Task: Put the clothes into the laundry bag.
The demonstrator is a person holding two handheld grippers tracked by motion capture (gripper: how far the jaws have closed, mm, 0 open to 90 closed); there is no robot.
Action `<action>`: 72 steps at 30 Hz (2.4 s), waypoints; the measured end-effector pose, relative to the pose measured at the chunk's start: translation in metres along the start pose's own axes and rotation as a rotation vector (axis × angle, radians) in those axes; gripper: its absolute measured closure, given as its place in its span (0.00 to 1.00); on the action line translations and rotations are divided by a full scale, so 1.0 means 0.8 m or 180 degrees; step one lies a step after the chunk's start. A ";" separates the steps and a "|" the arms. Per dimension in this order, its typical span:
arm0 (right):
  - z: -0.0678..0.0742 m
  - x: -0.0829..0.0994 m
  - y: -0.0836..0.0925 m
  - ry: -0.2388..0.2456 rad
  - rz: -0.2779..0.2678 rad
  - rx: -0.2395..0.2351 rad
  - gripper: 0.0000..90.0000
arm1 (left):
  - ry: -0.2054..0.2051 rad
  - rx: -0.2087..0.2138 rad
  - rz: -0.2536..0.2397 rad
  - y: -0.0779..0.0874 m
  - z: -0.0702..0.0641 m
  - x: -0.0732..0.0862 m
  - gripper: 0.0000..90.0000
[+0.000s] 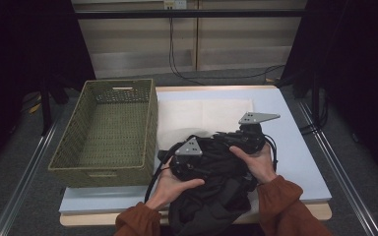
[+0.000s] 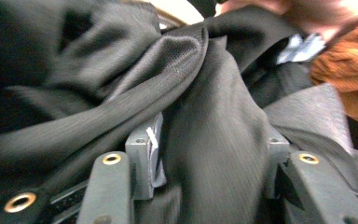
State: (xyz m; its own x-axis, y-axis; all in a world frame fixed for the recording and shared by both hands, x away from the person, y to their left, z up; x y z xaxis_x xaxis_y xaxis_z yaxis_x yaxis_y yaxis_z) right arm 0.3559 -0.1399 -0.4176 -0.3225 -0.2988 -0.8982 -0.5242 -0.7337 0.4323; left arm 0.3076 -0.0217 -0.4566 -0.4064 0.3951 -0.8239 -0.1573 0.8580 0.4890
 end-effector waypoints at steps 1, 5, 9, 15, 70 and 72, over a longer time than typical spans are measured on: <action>-0.001 0.001 -0.001 -0.0008 0.0002 0.0002 1.00 | -0.0016 -0.0014 -0.0057 0.012 0.003 -0.001 0.57; -0.003 0.003 0.000 -0.0015 0.0009 -0.0001 1.00 | -0.0071 -0.0201 -0.0217 0.037 0.011 -0.001 0.55; -0.002 0.003 -0.001 -0.0018 0.0013 0.0001 1.00 | -0.0076 -0.0336 -0.0239 0.052 0.014 0.003 0.46; -0.005 0.005 -0.001 -0.0037 0.0007 0.0005 1.00 | -0.0056 -0.0412 -0.0455 0.064 0.020 -0.007 0.41; -0.002 -0.007 0.003 0.0014 -0.0045 0.0058 1.00 | 0.0046 -0.0127 0.0167 -0.030 0.027 -0.006 0.87; -0.003 -0.011 0.005 0.0009 -0.0073 0.0056 1.00 | 0.0097 -0.0072 0.0223 -0.037 0.029 -0.002 0.87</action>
State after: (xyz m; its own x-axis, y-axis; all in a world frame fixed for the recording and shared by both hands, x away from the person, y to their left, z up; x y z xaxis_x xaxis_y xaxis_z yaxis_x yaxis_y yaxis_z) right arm 0.3583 -0.1414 -0.4082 -0.3080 -0.2838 -0.9081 -0.5453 -0.7295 0.4129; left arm 0.3341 -0.0397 -0.4765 -0.4442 0.4436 -0.7785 -0.1476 0.8208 0.5519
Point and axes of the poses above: each handheld gripper's, and its own axes: y roughly backward along the jaws, x roughly out of its underside, z roughly to its left, the point moved 7 cm from there along -y, roughly forward along the jaws, and after that the axes turned 8 degrees about y, right-handed, at the moved point
